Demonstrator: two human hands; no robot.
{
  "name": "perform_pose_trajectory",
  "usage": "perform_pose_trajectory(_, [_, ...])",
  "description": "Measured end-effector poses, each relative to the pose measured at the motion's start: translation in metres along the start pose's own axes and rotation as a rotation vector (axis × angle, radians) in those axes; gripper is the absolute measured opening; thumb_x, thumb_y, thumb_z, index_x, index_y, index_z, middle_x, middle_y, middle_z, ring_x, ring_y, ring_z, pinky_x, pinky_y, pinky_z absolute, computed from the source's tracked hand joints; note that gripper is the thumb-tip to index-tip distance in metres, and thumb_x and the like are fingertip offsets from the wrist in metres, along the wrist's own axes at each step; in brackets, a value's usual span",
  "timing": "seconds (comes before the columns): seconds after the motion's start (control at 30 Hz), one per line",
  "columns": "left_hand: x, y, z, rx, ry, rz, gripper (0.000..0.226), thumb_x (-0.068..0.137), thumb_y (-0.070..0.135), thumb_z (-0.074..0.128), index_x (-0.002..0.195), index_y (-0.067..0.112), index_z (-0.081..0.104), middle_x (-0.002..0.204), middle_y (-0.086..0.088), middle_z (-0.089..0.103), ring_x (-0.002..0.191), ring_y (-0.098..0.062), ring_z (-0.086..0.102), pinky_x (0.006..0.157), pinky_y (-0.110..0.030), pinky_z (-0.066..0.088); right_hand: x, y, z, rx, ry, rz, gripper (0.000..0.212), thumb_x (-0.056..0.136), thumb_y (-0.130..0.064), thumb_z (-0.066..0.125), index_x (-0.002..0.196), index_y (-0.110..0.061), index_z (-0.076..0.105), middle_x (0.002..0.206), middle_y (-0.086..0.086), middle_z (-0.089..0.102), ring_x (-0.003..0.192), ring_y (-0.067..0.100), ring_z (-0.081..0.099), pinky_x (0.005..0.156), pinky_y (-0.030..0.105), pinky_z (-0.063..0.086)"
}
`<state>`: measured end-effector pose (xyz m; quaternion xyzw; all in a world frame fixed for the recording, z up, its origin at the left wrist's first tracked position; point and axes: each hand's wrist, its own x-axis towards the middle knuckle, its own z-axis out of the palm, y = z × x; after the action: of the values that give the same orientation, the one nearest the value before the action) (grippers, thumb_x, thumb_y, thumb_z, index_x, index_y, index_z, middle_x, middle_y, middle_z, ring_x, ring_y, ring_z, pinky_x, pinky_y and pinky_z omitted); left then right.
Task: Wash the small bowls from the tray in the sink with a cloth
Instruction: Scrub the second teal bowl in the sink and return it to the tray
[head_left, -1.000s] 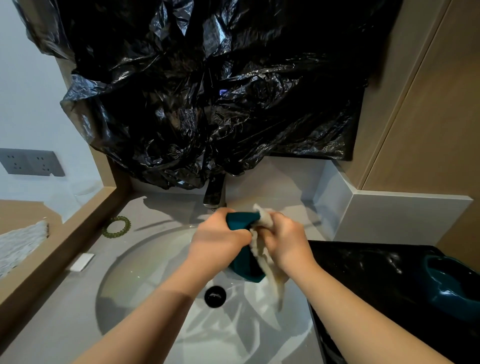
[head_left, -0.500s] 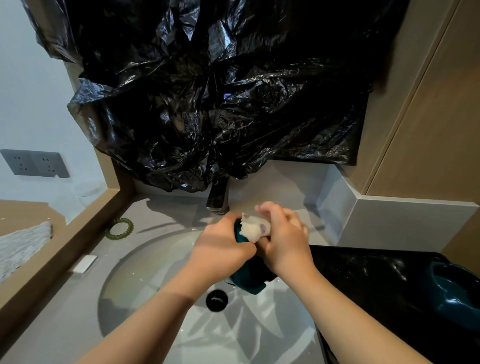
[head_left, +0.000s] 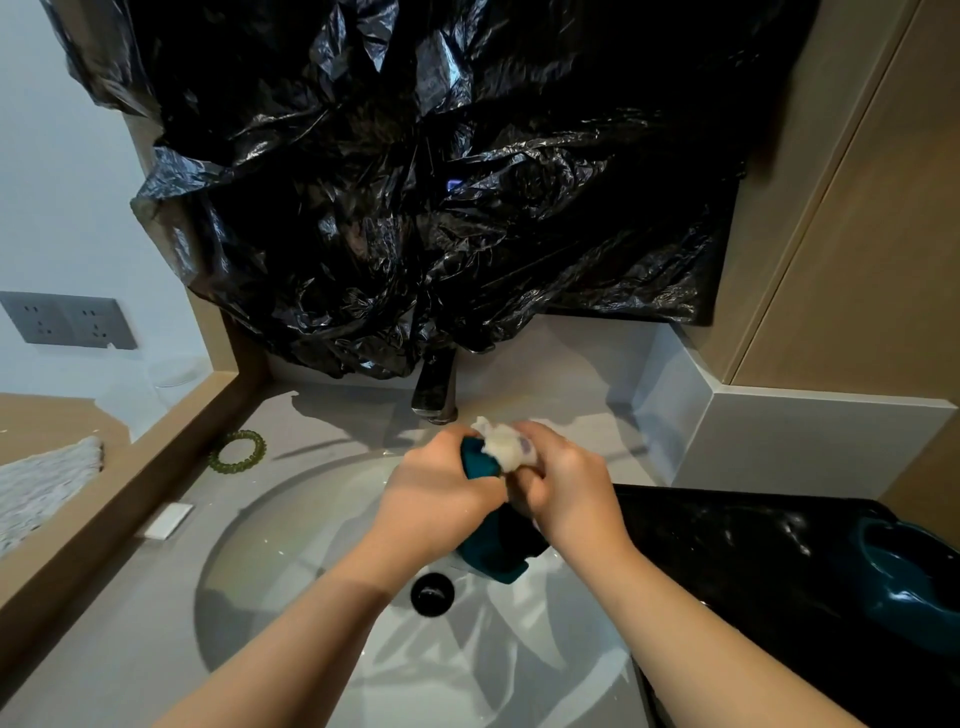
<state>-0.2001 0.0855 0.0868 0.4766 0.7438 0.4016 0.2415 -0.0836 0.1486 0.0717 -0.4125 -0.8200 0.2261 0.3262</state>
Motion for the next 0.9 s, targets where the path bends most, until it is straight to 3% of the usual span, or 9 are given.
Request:
perform_pose_trajectory(0.1, [-0.001,-0.003,0.005,-0.143,0.143,-0.002,0.037,0.076,0.012,0.061,0.107,0.031,0.052,0.081,0.013,0.058,0.079,-0.011,0.057,0.066,-0.023,0.046,-0.002,0.002,0.008,0.296,0.05,0.394,0.016,0.087,-0.01,0.059,0.1,-0.009,0.068,0.088,0.003,0.067,0.084,0.022,0.061,0.067,0.016,0.043])
perform_pose_trajectory(0.2, [-0.002,-0.002,0.008,-0.202,0.242,-0.012,0.04,0.078,0.013,0.06,0.11,0.032,0.049,0.081,0.016,0.057,0.077,-0.003,0.056,0.065,-0.019,0.044,-0.004,-0.004,0.019,0.695,-0.049,0.829,0.012,0.088,-0.015,0.06,0.096,-0.008,0.065,0.089,0.012,0.07,0.085,0.028,0.066,0.082,0.039,0.055])
perform_pose_trajectory(0.27, [0.0,-0.001,0.005,-0.147,0.181,-0.011,0.039,0.078,0.014,0.059,0.112,0.03,0.048,0.084,0.013,0.058,0.083,-0.012,0.058,0.072,-0.025,0.047,0.0,-0.004,0.016,0.526,-0.006,0.776,0.01,0.087,-0.011,0.058,0.093,-0.004,0.064,0.091,0.013,0.069,0.083,0.028,0.064,0.076,0.035,0.053])
perform_pose_trajectory(0.4, [0.004,-0.001,-0.004,0.091,-0.063,0.078,0.044,0.075,0.016,0.061,0.115,0.031,0.05,0.082,0.012,0.054,0.08,-0.015,0.056,0.062,-0.022,0.043,0.002,-0.013,0.003,0.005,0.027,0.213,0.029,0.085,-0.007,0.054,0.109,-0.02,0.064,0.102,0.003,0.067,0.095,0.025,0.059,0.074,0.03,0.043])
perform_pose_trajectory(0.5, [0.0,-0.002,0.0,0.057,0.012,0.11,0.05,0.072,0.019,0.062,0.119,0.03,0.05,0.086,0.009,0.056,0.084,-0.017,0.056,0.064,-0.023,0.043,0.002,-0.013,0.001,-0.062,-0.031,0.002,0.039,0.083,-0.002,0.055,0.115,-0.023,0.063,0.107,-0.002,0.066,0.097,0.02,0.058,0.081,0.026,0.042])
perform_pose_trajectory(0.57, [-0.005,-0.001,0.006,-0.05,0.113,0.093,0.043,0.073,0.017,0.062,0.11,0.033,0.048,0.082,0.012,0.056,0.079,-0.012,0.056,0.064,-0.02,0.042,0.002,-0.005,0.004,0.106,0.062,0.123,0.033,0.083,-0.001,0.055,0.107,-0.02,0.066,0.099,0.001,0.068,0.094,0.02,0.059,0.073,0.019,0.043])
perform_pose_trajectory(0.63, [-0.007,-0.001,0.012,-0.203,0.209,0.055,0.043,0.077,0.01,0.061,0.106,0.036,0.045,0.081,0.016,0.056,0.076,-0.005,0.055,0.064,-0.018,0.042,0.001,-0.002,0.01,0.411,0.109,0.457,0.012,0.086,-0.007,0.057,0.09,-0.015,0.065,0.091,0.005,0.069,0.089,0.025,0.063,0.07,0.018,0.047])
perform_pose_trajectory(0.73, [-0.006,-0.003,0.02,-0.337,0.291,0.037,0.046,0.078,0.005,0.06,0.107,0.036,0.043,0.082,0.014,0.059,0.076,-0.004,0.058,0.065,-0.016,0.045,0.001,-0.005,0.021,0.758,0.029,0.833,0.007,0.089,-0.015,0.058,0.086,-0.014,0.065,0.091,0.015,0.07,0.083,0.03,0.065,0.078,0.038,0.056])
perform_pose_trajectory(0.9, [0.004,-0.01,0.003,-0.481,-0.173,-0.076,0.053,0.064,0.009,0.075,0.104,0.032,0.049,0.095,0.0,0.066,0.085,-0.015,0.065,0.073,-0.028,0.053,0.016,0.005,-0.008,0.084,-0.002,0.392,0.013,0.088,-0.011,0.054,0.096,-0.014,0.064,0.089,0.008,0.065,0.087,0.028,0.06,0.069,0.026,0.043])
